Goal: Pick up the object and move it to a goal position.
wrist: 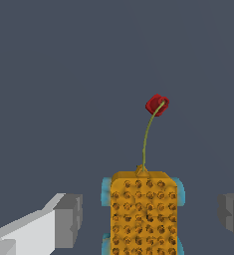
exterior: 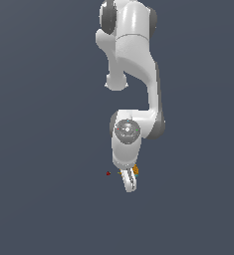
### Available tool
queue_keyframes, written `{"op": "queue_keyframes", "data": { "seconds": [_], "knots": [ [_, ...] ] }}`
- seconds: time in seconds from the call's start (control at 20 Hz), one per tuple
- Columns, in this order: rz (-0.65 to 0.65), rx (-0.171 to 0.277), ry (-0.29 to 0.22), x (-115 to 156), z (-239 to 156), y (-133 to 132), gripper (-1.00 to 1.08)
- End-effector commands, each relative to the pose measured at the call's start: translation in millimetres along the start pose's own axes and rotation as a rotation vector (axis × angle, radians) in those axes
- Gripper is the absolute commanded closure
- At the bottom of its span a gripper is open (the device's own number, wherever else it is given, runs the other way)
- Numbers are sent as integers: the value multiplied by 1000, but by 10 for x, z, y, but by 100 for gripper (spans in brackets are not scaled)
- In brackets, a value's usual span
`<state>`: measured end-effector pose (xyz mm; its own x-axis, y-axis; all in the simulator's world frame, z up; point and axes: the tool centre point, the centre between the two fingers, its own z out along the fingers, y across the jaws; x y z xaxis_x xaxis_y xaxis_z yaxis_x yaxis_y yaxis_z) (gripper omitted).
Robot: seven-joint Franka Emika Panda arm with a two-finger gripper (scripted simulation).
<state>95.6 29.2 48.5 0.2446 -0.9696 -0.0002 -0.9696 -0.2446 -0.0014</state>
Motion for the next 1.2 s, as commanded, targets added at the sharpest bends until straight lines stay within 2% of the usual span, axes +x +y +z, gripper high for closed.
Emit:
{"op": "queue_keyframes", "data": {
  "seconds": [0.0,0.2,0.45,0.5,1.15],
  "knots": [
    [1,-2,0,-1,146,10,-92],
    [3,-1,0,-4,310,13,-92],
    [3,-1,0,3,333,0,-92],
    [3,-1,0,3,333,0,108],
    [3,-2,0,7,326,13,108]
  ]
}}
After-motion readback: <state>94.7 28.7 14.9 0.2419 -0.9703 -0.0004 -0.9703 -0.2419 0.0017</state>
